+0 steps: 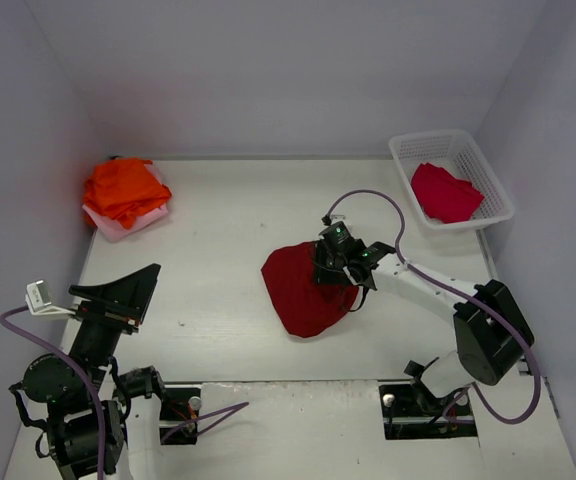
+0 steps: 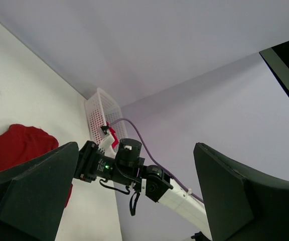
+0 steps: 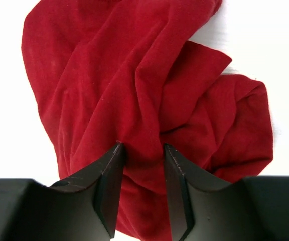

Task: Fold and stack the t-shirts

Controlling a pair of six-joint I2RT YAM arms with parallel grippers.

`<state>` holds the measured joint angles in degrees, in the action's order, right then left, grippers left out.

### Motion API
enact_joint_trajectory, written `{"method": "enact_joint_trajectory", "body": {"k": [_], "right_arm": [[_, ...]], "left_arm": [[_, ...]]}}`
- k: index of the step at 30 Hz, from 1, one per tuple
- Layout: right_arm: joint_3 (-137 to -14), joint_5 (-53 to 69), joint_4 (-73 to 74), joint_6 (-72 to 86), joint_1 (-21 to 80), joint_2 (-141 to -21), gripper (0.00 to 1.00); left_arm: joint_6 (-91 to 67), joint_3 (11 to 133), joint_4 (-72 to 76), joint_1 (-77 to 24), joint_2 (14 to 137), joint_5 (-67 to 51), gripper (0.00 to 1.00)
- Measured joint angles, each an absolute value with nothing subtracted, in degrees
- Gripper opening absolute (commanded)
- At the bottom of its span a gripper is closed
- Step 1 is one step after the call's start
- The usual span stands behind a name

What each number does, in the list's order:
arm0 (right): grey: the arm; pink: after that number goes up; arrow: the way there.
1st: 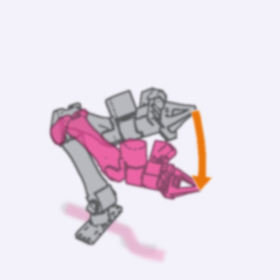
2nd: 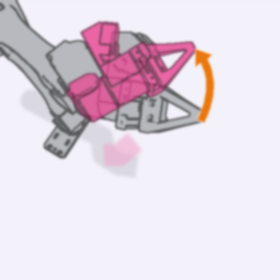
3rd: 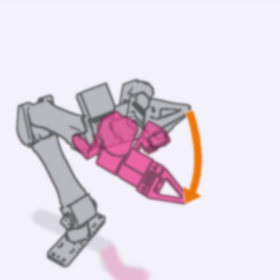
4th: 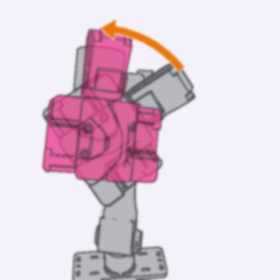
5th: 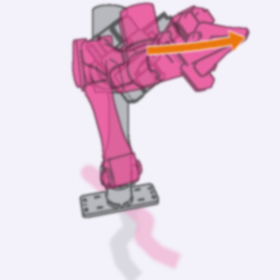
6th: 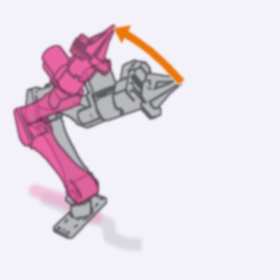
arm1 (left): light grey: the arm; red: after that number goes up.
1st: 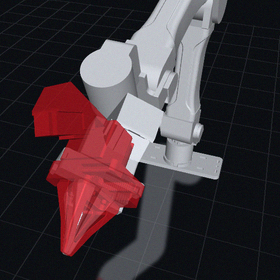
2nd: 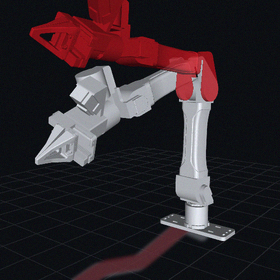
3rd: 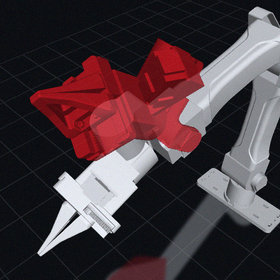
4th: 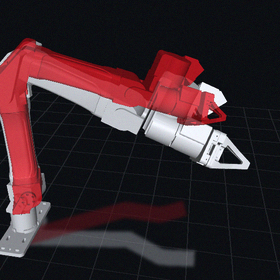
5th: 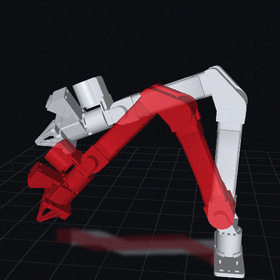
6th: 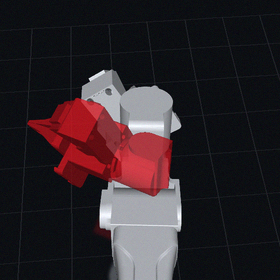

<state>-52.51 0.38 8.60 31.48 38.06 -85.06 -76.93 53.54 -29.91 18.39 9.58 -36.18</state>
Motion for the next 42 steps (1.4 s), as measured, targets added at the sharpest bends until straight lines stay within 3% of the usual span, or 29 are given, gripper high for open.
{"method": "enact_joint_trajectory", "body": {"k": [3,9,18,34,42], "right_arm": [[-52.51,-0.4,8.43,31.2,38.06,-85.25,0.26],[-52.93,-1.74,8.01,29.89,37.87,-85.25,0.0],[-60.05,-1.28,9.74,28.16,36.8,-85.01,0.0],[-90.17,0.3,21.41,23.94,36.4,-76.53,0.0],[-95.7,2.66,23.86,23.94,36.36,-72.12,0.0]], "left_arm": [[-76.93,53.12,-29.85,18.39,9.56,-36.18,0.93],[-76.93,52.23,-29.78,18.39,9.45,-36.18,0.93],[-76.93,51.88,-29.74,18.39,9.45,-36.18,0.93],[-76.95,51.9,-29.69,18.39,9.45,-36.18,0.93],[-77.08,51.9,-28.73,18.39,9.45,-36.6,0.93]]}}
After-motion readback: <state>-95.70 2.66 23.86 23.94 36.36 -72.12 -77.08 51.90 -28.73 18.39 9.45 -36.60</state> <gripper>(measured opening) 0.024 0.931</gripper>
